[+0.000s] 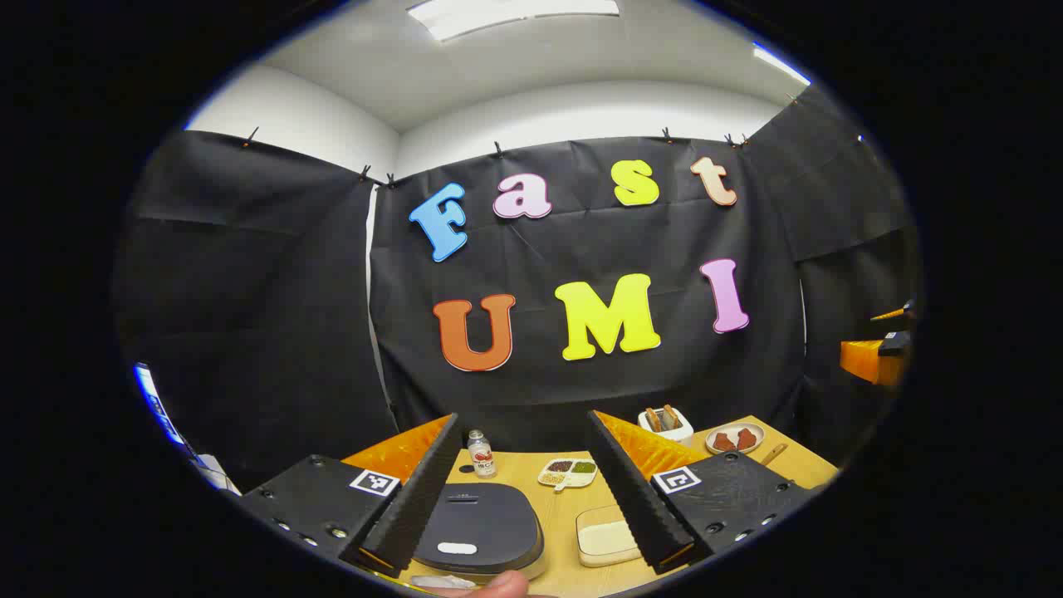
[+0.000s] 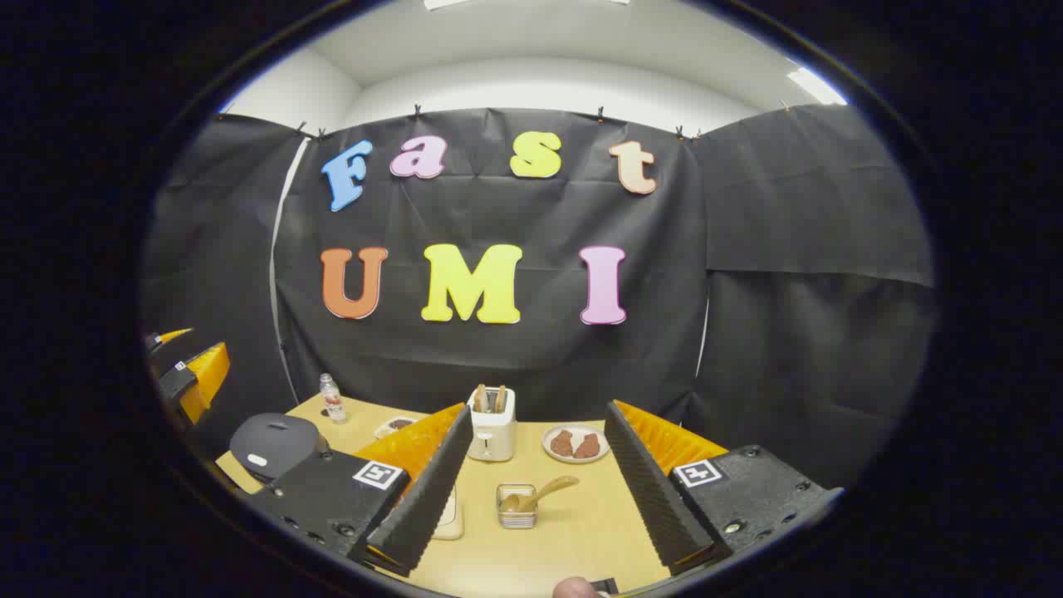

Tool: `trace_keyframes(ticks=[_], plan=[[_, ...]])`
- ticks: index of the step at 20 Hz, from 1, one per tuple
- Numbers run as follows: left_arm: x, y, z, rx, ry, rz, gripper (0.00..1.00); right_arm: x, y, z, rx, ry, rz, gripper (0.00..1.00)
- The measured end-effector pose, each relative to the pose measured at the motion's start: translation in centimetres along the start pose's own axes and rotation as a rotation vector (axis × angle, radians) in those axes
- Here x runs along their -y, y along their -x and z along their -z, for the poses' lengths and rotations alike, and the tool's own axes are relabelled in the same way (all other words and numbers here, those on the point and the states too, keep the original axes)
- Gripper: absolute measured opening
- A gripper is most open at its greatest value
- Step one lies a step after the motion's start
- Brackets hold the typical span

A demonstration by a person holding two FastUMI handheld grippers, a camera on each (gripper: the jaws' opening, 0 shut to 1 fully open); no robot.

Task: Close the left gripper, press the button to open the rice cooker; take a wooden spoon from the chopstick holder with the right hand, scoop a spoonful of rice and pour it into the rice cooker, then put the wooden spoon back into the chopstick holder.

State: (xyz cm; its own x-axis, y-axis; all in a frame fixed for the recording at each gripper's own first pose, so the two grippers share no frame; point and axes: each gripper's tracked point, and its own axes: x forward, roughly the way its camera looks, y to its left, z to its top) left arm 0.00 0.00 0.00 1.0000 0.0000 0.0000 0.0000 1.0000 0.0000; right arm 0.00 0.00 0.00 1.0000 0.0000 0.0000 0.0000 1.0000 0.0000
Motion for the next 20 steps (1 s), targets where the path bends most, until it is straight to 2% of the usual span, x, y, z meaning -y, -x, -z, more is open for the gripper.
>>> trace_keyframes(ticks=[13, 20], plan=[[-0.32, -0.17, 0.04, 0.009, -0.019, -0.008, 0.95, -0.28, -0.3, 0.05, -0.001, 0.007, 0.002, 1.0], [-0.26, -0.28, 0.48, -0.009, 0.014, 0.009, 0.95, -0.36, -0.41, 0.05, -0.004, 0.012, 0.004, 0.98]])
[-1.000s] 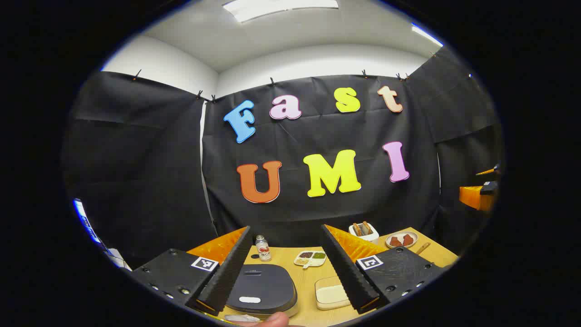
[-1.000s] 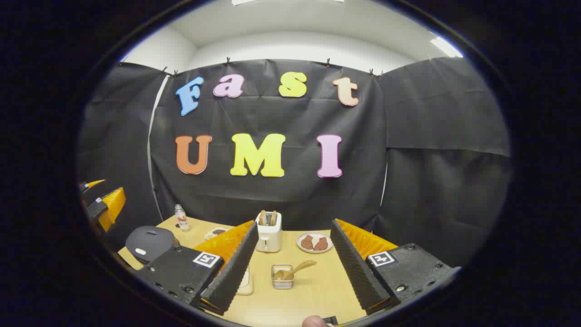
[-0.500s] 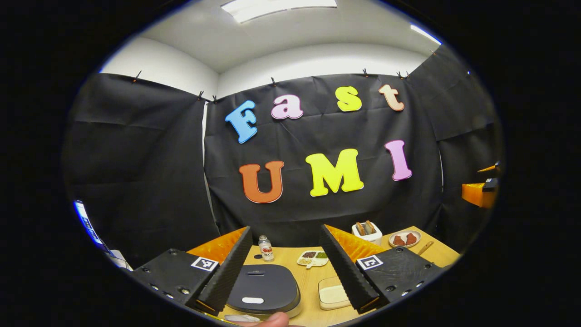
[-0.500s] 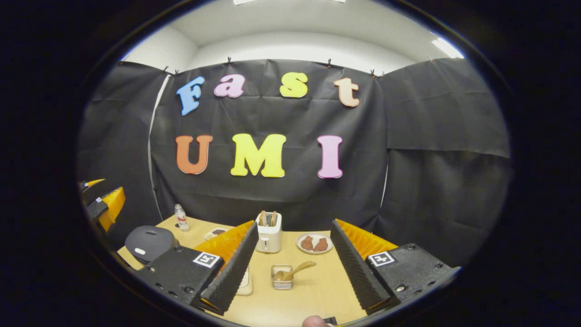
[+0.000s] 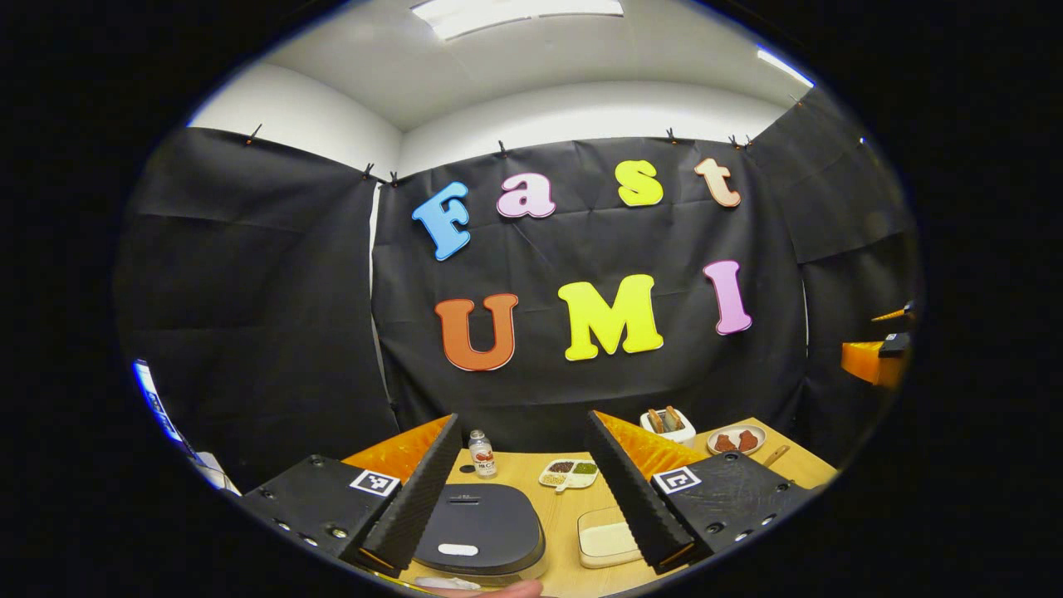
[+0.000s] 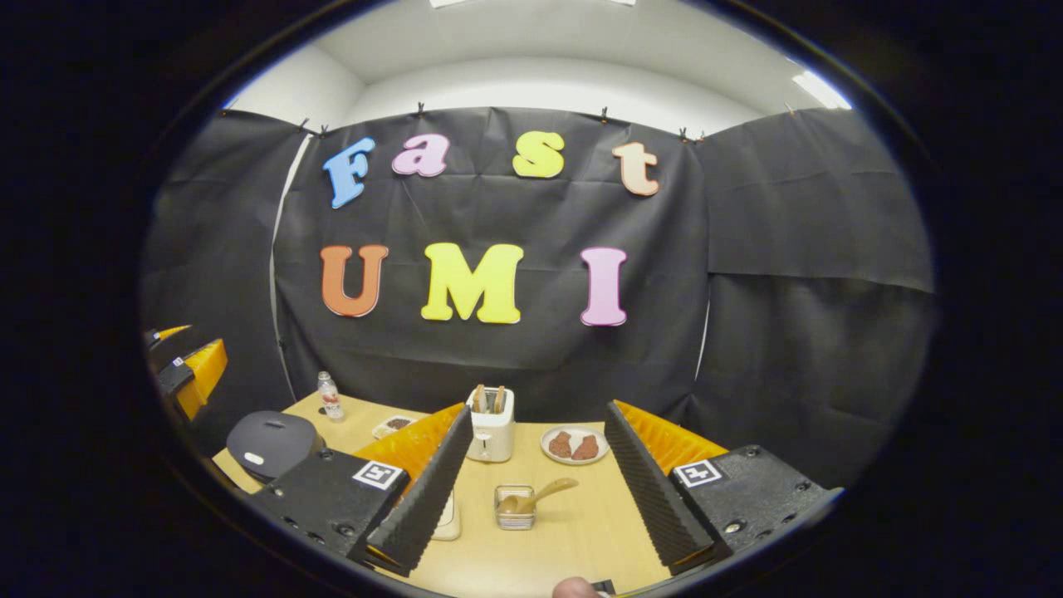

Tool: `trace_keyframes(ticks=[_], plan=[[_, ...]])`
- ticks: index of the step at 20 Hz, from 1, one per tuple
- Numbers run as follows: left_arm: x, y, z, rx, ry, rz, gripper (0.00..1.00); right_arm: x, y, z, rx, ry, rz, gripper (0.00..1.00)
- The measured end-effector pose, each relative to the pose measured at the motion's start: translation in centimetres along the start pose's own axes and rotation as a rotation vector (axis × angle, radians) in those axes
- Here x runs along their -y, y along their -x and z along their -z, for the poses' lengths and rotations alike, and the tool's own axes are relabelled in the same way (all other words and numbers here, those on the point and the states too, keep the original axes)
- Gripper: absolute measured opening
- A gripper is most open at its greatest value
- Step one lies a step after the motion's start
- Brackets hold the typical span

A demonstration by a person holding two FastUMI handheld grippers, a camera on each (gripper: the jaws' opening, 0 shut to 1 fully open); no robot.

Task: Close the left gripper, press the button to open the rice cooker; take a wooden spoon from the chopstick holder with the right hand, scoop a spoonful of rice and pour it into the rice cooker, then put the wooden spoon back into the chopstick holder.

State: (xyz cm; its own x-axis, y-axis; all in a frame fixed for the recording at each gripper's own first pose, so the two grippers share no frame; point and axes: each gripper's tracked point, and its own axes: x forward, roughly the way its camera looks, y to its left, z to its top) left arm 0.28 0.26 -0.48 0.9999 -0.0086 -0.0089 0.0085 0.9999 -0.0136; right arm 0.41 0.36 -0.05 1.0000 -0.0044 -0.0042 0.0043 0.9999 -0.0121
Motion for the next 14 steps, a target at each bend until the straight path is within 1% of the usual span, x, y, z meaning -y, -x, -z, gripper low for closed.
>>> trace_keyframes(ticks=[1, 3, 4, 5, 6, 7, 9, 11, 14], plan=[[0.1, 0.0, 0.1, -0.005, -0.003, 0.007, 0.95, -0.1, 0.0, 0.0, 0.001, -0.002, 0.001, 0.99], [-1.1, -0.3, 0.0, 0.001, -0.03, -0.037, 0.97, -0.2, -0.1, 0.2, -0.003, -0.002, 0.0, 1.0], [-1.7, -0.6, 0.1, 0.003, -0.037, -0.059, 0.66, -0.3, -0.1, 0.2, -0.002, -0.001, 0.002, 1.0], [-2.3, -0.6, 0.2, 0.005, -0.046, -0.089, 0.39, -0.3, -0.1, 0.2, 0.0, 0.002, 0.002, 0.98], [-2.3, -0.6, 0.5, -0.006, -0.054, -0.093, 0.12, -0.4, -0.1, 0.1, -0.002, 0.005, 0.003, 0.99], [-2.3, -0.8, 1.0, -0.019, -0.063, -0.094, 0.0, -0.4, -0.1, 0.3, -0.004, 0.008, 0.002, 1.0], [-2.5, -0.9, 2.2, -0.058, -0.065, -0.095, 0.0, -0.5, -0.2, 0.3, -0.004, 0.012, 0.004, 1.0], [-3.6, -1.1, 2.6, -0.071, -0.049, -0.118, 0.0, -0.7, -0.3, 0.6, -0.01, 0.018, 0.002, 1.0], [-4.4, -1.9, 4.6, -0.114, -0.04, -0.138, 0.0, -1.2, -0.5, 1.0, -0.022, 0.023, -0.002, 1.0]])
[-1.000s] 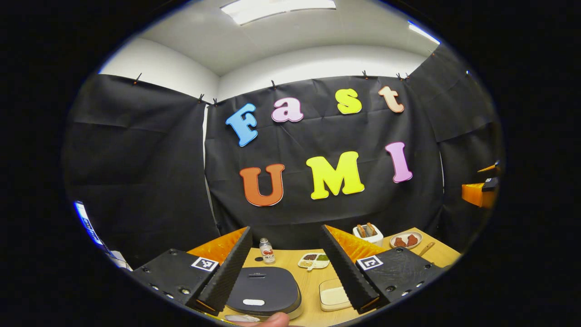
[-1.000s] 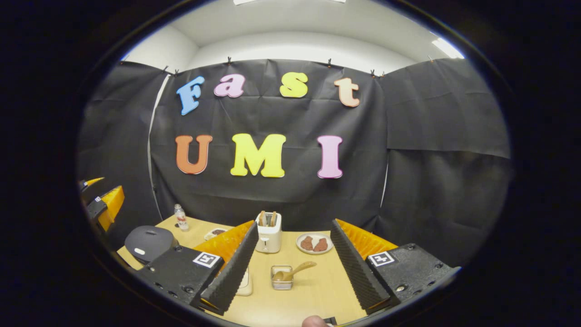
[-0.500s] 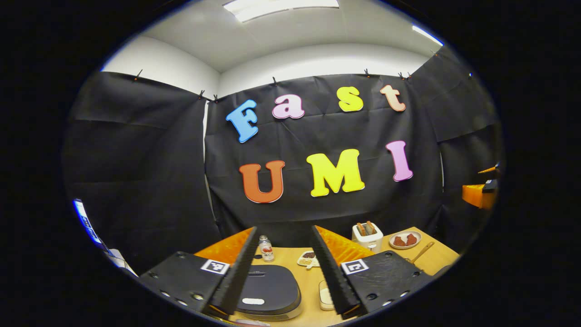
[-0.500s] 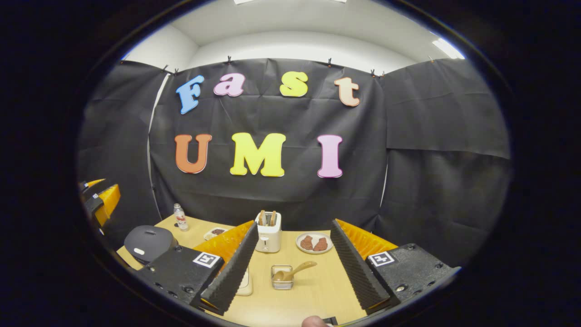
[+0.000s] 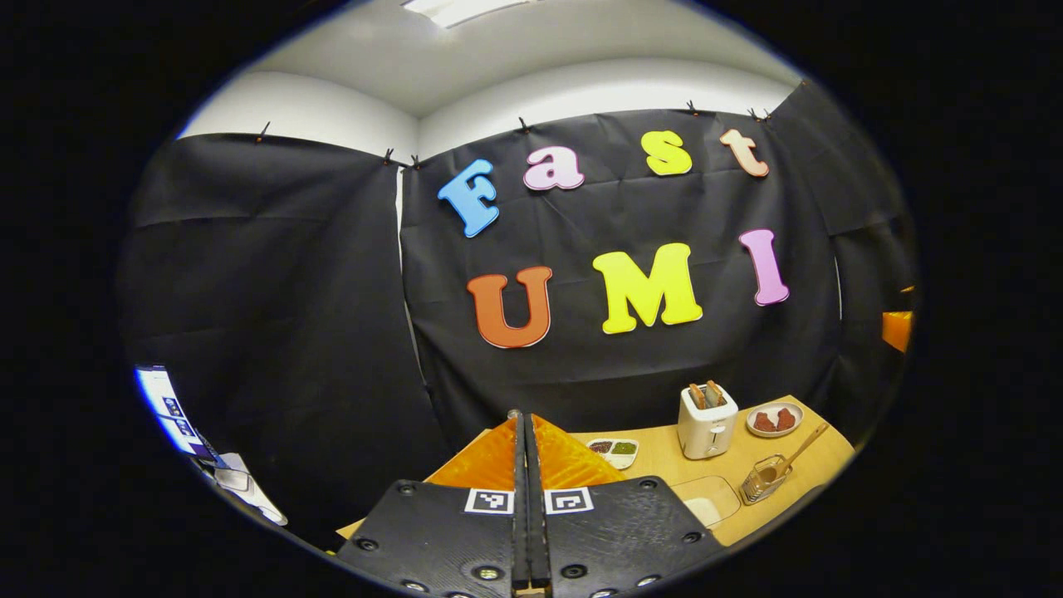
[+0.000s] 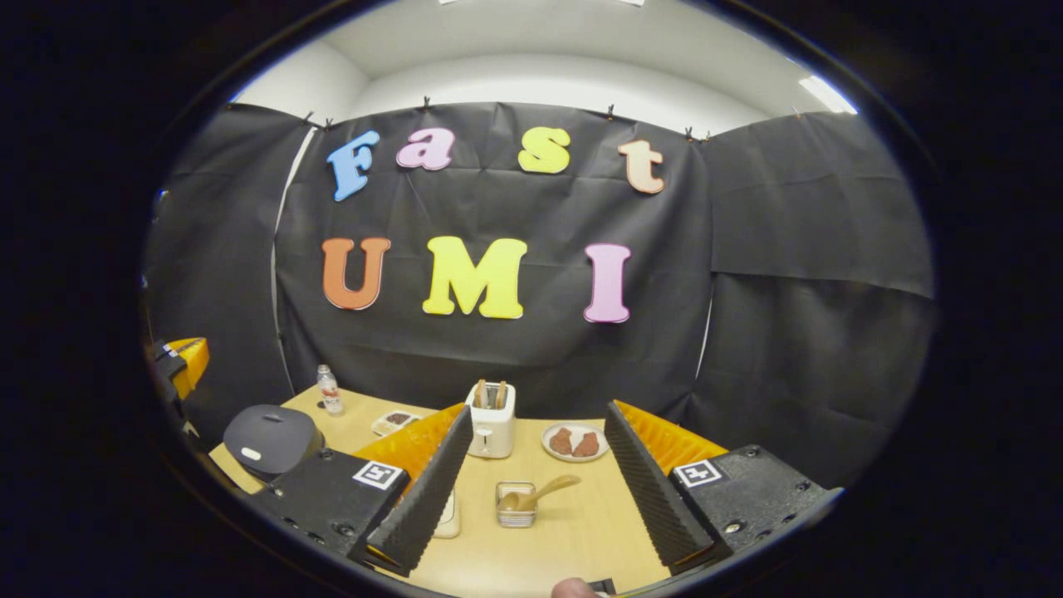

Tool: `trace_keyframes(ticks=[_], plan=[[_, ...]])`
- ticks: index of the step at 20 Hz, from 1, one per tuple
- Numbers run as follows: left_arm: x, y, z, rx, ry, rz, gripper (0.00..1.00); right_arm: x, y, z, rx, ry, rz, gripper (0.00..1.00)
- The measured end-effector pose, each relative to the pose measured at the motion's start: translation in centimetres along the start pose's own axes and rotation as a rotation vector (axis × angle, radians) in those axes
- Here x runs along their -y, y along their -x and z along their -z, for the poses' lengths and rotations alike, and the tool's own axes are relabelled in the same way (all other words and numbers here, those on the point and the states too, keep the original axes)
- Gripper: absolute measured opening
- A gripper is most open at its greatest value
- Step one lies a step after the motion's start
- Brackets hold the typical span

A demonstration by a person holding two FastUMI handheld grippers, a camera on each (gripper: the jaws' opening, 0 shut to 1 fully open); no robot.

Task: Close the left gripper, press the button to open the rice cooker; take a wooden spoon from the chopstick holder with the right hand, scoop a spoonful of rice and pour it into the rice cooker, then put the wooden spoon back into the chopstick holder.

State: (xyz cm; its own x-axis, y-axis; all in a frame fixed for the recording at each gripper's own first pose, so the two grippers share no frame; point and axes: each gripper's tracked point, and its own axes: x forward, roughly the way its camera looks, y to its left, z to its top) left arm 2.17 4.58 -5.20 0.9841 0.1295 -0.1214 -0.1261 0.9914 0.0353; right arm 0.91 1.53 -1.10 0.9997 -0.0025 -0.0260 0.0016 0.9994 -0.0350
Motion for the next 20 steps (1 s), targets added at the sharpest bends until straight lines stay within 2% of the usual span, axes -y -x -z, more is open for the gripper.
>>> trace_keyframes(ticks=[4, 9, 15, 20], plan=[[-1.3, -2.1, 7.7, -0.171, 0.018, -0.033, 0.0, -1.0, -0.3, 0.7, -0.022, 0.019, -0.01, 0.98], [-2.5, -2.8, 17.0, -0.36, 0.009, -0.067, 0.0, -1.9, -0.4, 2.1, -0.057, 0.058, -0.013, 1.0], [-2.3, -2.6, 21.6, -0.499, 0.058, -0.055, 0.0, -3.0, -0.8, 3.4, -0.099, 0.079, -0.022, 0.98], [-2.3, -2.4, 22.0, -0.532, 0.063, -0.062, 0.01, -3.6, -1.1, 3.8, -0.113, 0.077, -0.03, 1.0]])
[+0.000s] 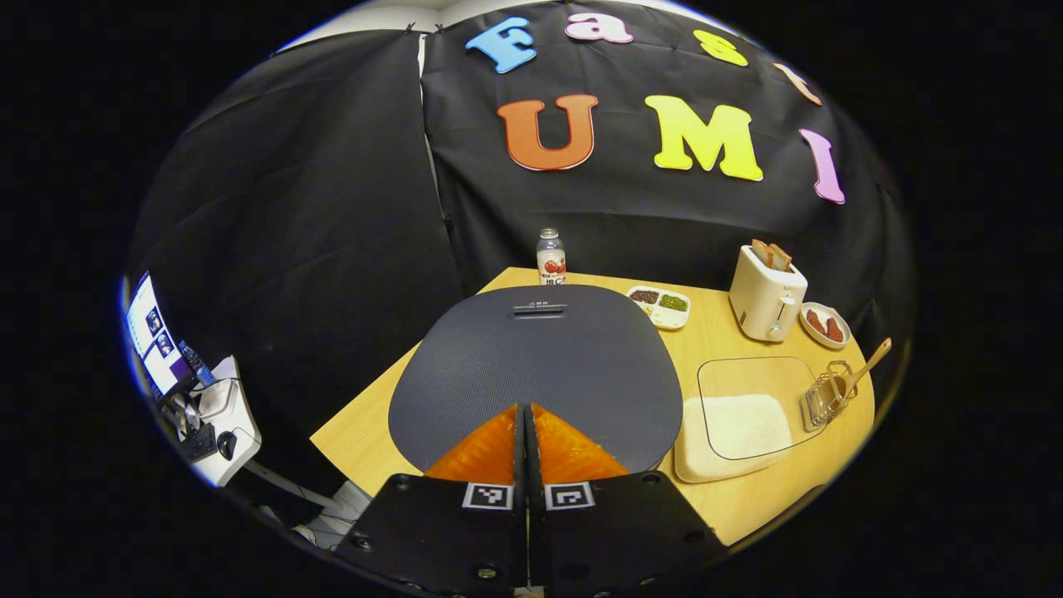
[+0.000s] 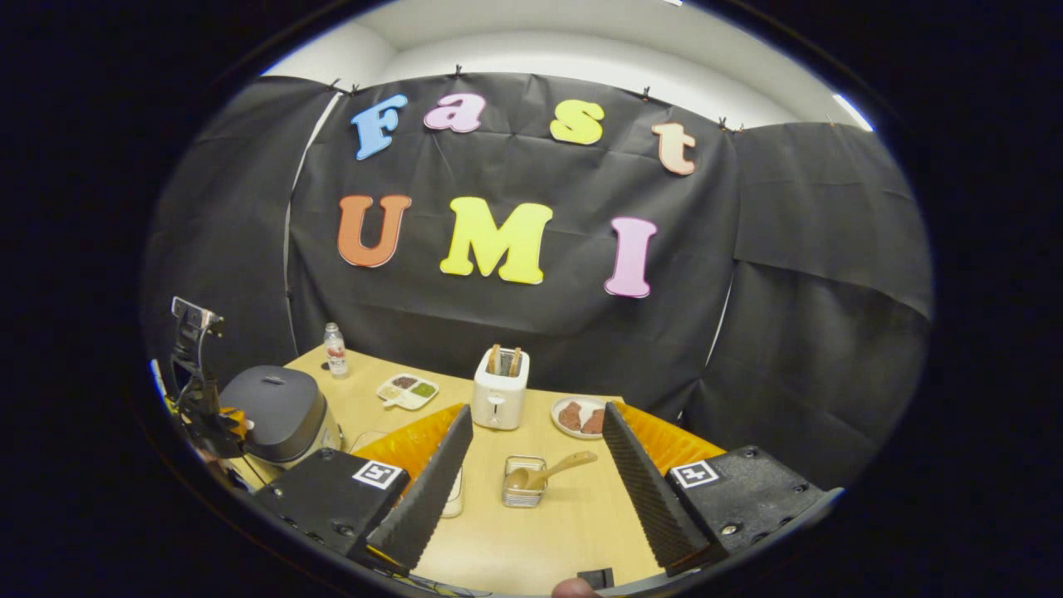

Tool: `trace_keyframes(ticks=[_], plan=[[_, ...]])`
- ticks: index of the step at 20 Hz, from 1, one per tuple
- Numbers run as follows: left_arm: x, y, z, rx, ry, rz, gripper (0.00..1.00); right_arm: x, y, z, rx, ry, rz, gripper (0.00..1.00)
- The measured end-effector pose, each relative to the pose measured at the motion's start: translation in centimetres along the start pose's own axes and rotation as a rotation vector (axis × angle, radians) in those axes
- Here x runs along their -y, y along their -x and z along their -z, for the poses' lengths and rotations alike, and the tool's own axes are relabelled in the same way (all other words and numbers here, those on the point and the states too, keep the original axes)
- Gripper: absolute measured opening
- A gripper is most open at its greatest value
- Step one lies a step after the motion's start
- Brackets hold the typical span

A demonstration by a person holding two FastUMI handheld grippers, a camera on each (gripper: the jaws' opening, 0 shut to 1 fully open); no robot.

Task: Close the left gripper, press the button to open the rice cooker; take a wooden spoon from the chopstick holder with the right hand, scoop a spoonful of rice and pour it into the rice cooker, then put the wooden spoon back into the chopstick holder.

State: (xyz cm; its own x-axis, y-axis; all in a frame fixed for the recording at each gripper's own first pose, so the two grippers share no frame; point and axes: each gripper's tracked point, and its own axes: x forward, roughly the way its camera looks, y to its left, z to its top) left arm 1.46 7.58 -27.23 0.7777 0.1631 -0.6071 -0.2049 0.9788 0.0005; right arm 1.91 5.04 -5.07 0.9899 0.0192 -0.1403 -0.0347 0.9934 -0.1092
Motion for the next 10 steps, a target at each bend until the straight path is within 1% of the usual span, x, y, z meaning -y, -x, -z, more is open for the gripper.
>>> trace_keyframes(ticks=[1, 4, 5, 7, 8, 9, 10], plan=[[-0.09, 0.04, -0.02, 0.001, -0.002, -0.003, 0.01, -0.16, -0.06, 0.1, -0.004, -0.004, -0.003, 0.99], [0.12, 0.04, 0.16, 0.008, -0.015, -0.003, 0.01, -0.45, -0.18, 0.38, -0.014, -0.003, -0.009, 1.0], [-0.03, -0.04, 0.21, 0.007, -0.016, -0.004, 0.01, -0.42, -0.26, 0.46, -0.017, -0.004, -0.009, 0.99], [0.05, 0.0, 0.27, 0.003, -0.004, -0.006, 0.01, -0.33, -0.2, 0.54, -0.02, -0.011, -0.01, 1.0], [0.01, 0.1, 0.52, -0.005, 0.012, -0.009, 0.01, -0.32, -0.21, 0.59, -0.02, -0.016, -0.008, 0.99], [0.09, 0.04, 0.42, -0.009, 0.011, -0.004, 0.01, -0.34, -0.3, 0.54, -0.02, -0.014, -0.009, 1.0], [0.06, -0.04, 0.6, -0.008, 0.04, 0.0, 0.01, -0.31, -0.25, 0.45, -0.021, -0.011, -0.007, 0.99]])
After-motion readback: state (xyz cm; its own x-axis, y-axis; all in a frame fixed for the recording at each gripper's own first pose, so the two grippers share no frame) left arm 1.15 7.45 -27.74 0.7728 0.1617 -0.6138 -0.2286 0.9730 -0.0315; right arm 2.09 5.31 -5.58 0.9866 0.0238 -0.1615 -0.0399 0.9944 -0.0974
